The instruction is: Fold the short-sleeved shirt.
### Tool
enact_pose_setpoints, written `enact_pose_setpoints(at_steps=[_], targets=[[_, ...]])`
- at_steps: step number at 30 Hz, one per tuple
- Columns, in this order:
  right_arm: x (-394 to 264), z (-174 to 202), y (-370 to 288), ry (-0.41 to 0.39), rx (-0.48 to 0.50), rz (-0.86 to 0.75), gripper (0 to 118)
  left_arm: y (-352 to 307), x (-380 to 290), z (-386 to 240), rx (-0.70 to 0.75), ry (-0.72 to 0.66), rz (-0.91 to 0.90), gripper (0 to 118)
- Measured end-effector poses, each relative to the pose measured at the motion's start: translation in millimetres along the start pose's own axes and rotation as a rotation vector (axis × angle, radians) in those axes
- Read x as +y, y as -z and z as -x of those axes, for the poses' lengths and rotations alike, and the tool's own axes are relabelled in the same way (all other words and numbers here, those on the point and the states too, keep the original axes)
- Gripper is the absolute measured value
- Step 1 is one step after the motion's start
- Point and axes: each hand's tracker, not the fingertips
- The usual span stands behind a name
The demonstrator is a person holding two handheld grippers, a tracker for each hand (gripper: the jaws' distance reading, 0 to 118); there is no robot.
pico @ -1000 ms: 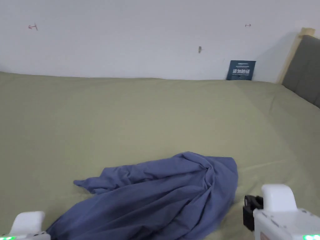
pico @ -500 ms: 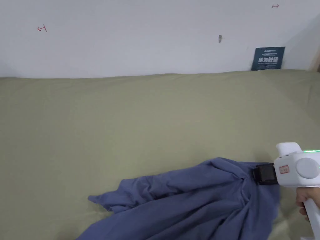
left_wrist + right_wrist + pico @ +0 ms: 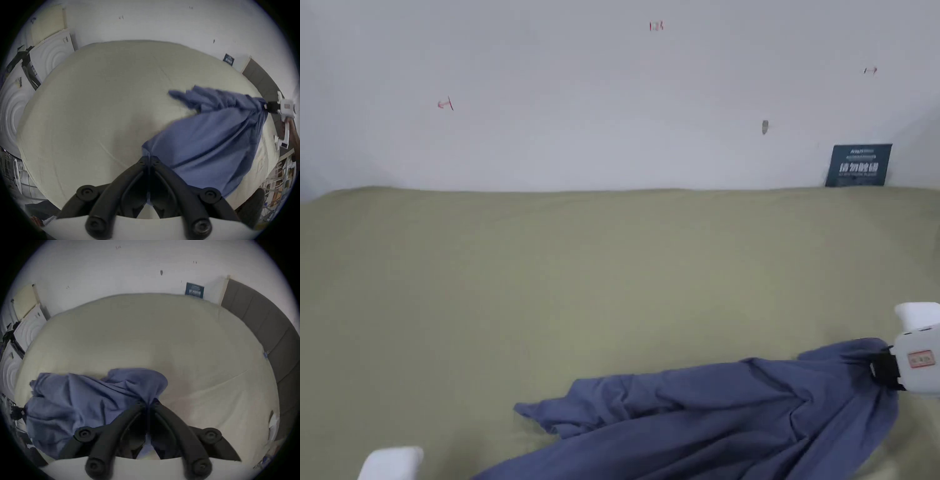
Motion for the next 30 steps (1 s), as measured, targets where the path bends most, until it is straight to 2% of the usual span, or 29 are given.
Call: enact_pose_setpoints(at_steps=[6,9,15,22,30], targets=[[5,-28,-121,0.042,0.030,-0.178,5,-90,48,13,0.034,0.027,-0.207,0],[7,-37,-176,0.056,0.010,-0.268,5,-132,73,19,0.062,0.036,-0.293,0],[10,-51,-251,0.080,0.007,-0.368,5,-196,112,14,0.101,0.059,-0.399,0],[22,-51,-280,0.104,-0.006,-0.421,5,-226,139,-1,0.099,0.052,-0.464,0],[60,-45,-268,0.106,-0.022,-0.434,5,-230,190,-11,0.111,0.031,-0.512,0]])
